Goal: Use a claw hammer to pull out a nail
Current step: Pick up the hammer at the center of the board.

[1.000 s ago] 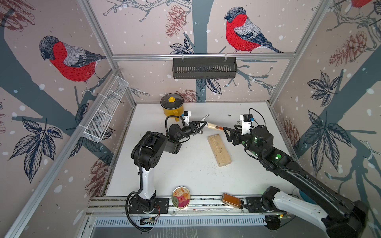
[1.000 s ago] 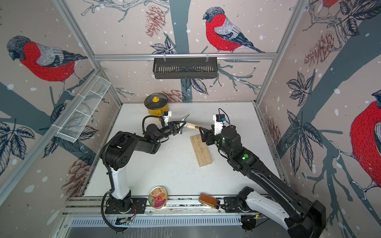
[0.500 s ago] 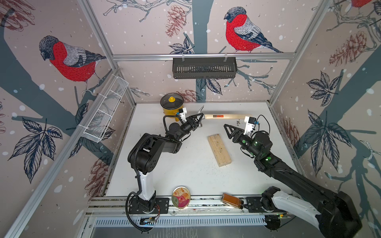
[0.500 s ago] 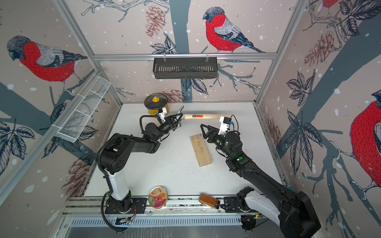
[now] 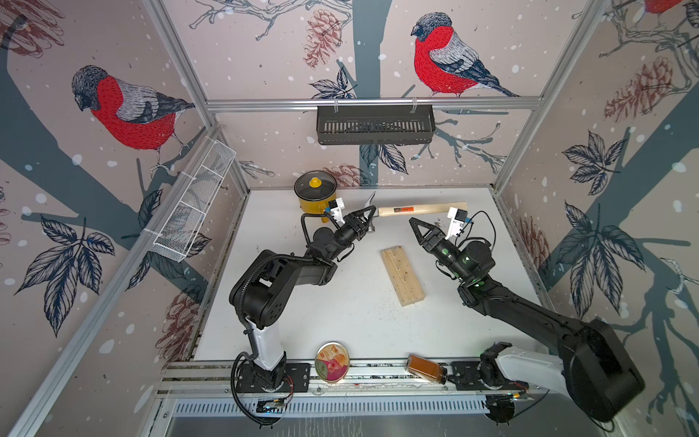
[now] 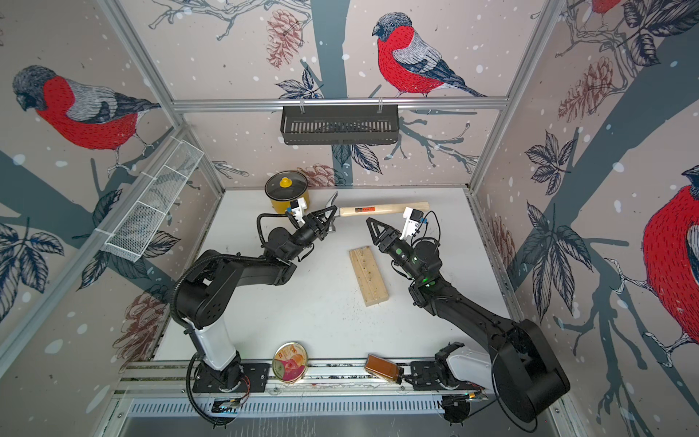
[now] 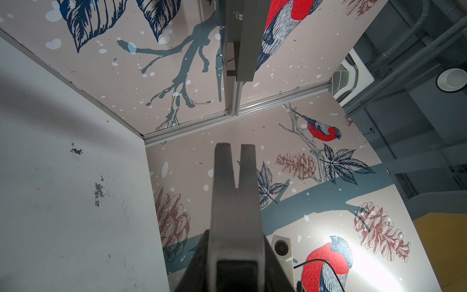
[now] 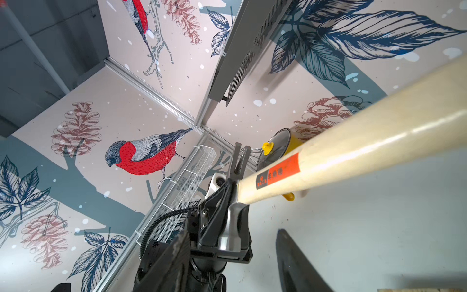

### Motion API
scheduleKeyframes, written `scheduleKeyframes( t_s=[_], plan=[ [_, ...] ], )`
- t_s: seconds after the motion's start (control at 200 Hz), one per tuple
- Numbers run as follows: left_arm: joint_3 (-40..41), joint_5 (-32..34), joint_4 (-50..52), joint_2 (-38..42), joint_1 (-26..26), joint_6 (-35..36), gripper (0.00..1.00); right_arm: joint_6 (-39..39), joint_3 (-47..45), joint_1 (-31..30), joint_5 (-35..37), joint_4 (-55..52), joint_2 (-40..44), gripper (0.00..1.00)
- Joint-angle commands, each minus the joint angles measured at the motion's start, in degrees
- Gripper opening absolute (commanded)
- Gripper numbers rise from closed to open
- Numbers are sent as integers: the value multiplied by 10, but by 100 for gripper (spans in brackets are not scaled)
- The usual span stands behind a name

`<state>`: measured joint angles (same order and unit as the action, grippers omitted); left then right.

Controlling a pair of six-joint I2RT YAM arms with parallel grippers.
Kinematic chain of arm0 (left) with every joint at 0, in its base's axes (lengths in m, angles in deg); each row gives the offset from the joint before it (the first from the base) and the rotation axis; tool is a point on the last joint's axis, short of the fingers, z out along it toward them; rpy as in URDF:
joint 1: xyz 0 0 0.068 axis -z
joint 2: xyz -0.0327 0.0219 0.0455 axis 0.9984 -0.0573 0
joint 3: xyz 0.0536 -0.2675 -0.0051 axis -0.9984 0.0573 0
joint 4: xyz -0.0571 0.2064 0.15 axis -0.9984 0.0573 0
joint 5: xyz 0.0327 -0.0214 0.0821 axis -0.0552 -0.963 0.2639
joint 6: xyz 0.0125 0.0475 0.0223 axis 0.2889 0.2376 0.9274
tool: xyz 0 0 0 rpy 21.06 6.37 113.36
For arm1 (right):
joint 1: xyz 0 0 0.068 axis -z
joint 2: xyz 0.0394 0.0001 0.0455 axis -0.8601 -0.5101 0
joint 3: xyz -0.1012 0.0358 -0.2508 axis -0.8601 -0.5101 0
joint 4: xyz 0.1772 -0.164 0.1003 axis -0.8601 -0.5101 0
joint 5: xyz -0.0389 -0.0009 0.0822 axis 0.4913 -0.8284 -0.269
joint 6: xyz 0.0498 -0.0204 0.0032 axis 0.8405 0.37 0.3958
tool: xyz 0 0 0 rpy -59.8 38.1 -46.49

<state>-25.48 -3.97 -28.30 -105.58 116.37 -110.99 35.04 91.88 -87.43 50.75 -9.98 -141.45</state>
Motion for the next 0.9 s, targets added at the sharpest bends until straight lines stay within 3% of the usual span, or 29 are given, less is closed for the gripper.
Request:
scheduleKeyframes(
  t_s=[0.0, 0.115, 0.35, 0.896],
  plan=[
    [-4, 17, -82, 12, 4, -18, 0, 33, 5, -1, -15, 88, -19, 52],
    [0, 22, -87, 17, 5, -18, 0, 47, 11, -2, -16, 100, -50, 47],
    [5, 24, -86, 23, 5, -12, 0, 61, 13, -13, -13, 134, -83, 45],
    [22, 38, -104, 34, 5, -10, 0, 135, 38, -23, -17, 288, -195, 32]
  ],
)
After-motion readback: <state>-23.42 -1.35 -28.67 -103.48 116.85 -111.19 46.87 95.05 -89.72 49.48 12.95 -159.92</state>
